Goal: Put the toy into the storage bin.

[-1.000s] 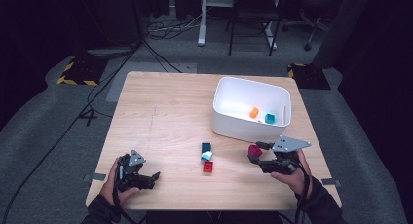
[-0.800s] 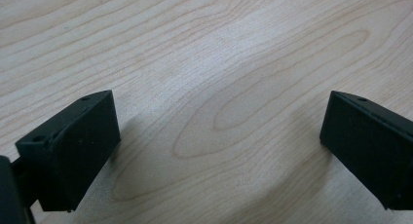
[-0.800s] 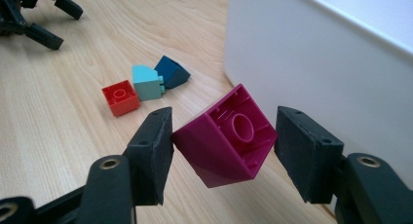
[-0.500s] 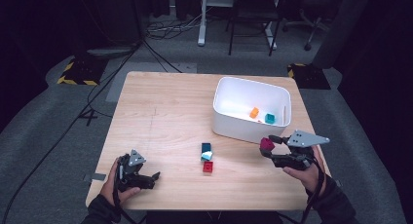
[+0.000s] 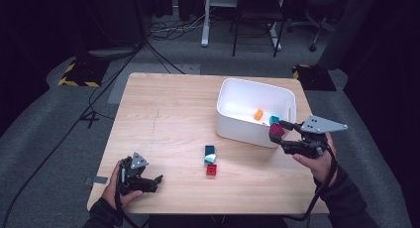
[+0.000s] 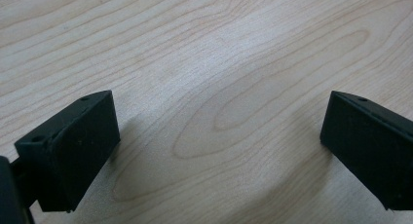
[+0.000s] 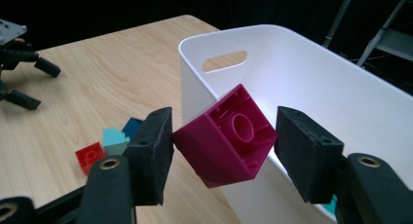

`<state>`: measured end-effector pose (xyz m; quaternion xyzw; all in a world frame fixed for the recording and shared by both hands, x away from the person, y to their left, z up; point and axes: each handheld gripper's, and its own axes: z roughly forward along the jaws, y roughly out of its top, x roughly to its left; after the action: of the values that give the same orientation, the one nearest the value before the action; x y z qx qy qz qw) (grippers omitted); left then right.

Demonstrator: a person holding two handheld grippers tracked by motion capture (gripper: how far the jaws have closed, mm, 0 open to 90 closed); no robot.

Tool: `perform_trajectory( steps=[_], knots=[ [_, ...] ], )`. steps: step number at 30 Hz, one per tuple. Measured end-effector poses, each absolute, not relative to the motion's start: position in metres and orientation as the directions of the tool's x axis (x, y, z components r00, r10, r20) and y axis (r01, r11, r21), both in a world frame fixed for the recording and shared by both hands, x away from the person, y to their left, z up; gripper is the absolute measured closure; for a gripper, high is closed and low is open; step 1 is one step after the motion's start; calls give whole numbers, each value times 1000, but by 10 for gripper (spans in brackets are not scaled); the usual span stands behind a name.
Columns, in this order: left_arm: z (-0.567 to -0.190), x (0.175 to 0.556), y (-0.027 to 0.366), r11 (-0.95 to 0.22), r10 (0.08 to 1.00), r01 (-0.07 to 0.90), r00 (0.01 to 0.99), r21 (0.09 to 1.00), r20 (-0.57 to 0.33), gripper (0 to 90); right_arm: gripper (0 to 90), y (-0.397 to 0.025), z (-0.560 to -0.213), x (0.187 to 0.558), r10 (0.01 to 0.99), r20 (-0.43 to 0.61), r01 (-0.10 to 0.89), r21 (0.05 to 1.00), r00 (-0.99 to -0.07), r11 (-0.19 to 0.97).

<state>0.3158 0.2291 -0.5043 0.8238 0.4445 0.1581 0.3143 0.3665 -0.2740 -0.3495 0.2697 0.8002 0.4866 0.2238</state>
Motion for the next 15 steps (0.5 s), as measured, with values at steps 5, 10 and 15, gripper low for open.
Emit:
perform_trajectory(
  steps=[5, 10, 15],
  knots=[
    [-504, 316, 229, -407, 832, 633, 555, 658, -20, 10, 406, -272, -339, 377, 666, -86, 221, 906, -741, 362],
    [-504, 316, 229, -407, 832, 633, 555, 659, -18, 10, 406, -269, -330, 392, 693, -102, 222, 905, -714, 362],
    [-504, 316, 229, -408, 832, 633, 555, 658, -18, 10, 406, -264, -330, 409, 715, -91, 261, 893, -693, 366]
  ],
)
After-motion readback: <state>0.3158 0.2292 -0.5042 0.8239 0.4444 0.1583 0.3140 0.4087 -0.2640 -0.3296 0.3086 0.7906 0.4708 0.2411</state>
